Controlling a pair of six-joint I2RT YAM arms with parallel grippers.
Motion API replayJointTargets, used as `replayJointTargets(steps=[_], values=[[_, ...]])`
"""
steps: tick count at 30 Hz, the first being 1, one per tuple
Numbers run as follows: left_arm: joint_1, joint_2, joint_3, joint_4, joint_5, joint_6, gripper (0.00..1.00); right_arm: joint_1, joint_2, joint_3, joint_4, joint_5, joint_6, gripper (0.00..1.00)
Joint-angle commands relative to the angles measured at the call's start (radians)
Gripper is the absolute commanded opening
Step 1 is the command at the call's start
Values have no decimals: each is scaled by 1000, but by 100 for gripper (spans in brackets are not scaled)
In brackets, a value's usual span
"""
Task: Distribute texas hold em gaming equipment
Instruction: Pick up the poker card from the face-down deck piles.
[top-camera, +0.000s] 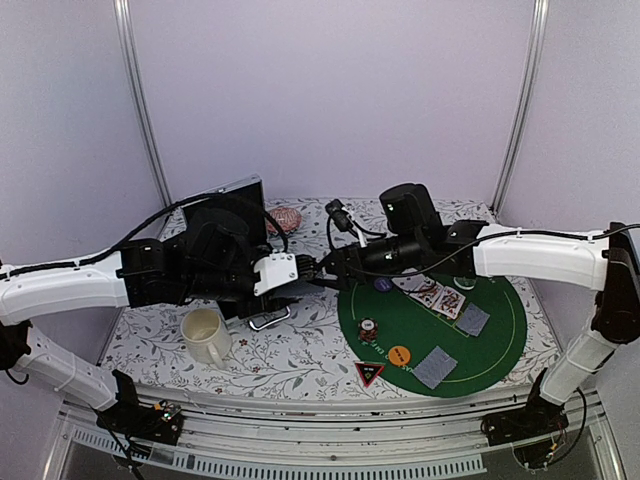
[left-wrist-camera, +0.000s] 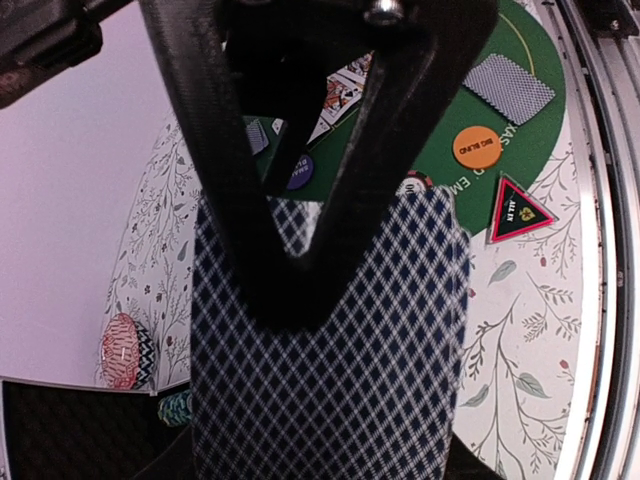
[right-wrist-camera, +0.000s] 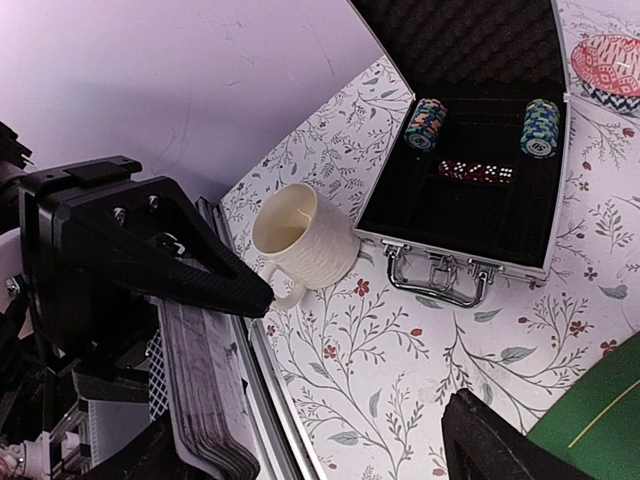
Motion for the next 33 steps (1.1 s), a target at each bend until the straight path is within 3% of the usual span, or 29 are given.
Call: replayJointTargets(steps=[1,8,14,24,32,33], values=[[12,-7,-5,29,0,7,51,-3,-24,43,-111,67,-23,78],[13,-3,-7,29,0,8,51,-3,-27,84,-185,29,-43,68],[13,-1,-7,29,-1,9,51,-3,-18,124,-210,-39,-56,49],[14,0,-10,28,-1,10,51,-3,-25,183,-315,-12,-63,25],[13,0,-9,28,-1,11,51,-4,-28,210,-363,7,-75,20],[13,0,-8,27,-2,10,51,-3,-27,213,-364,5,-76,13]])
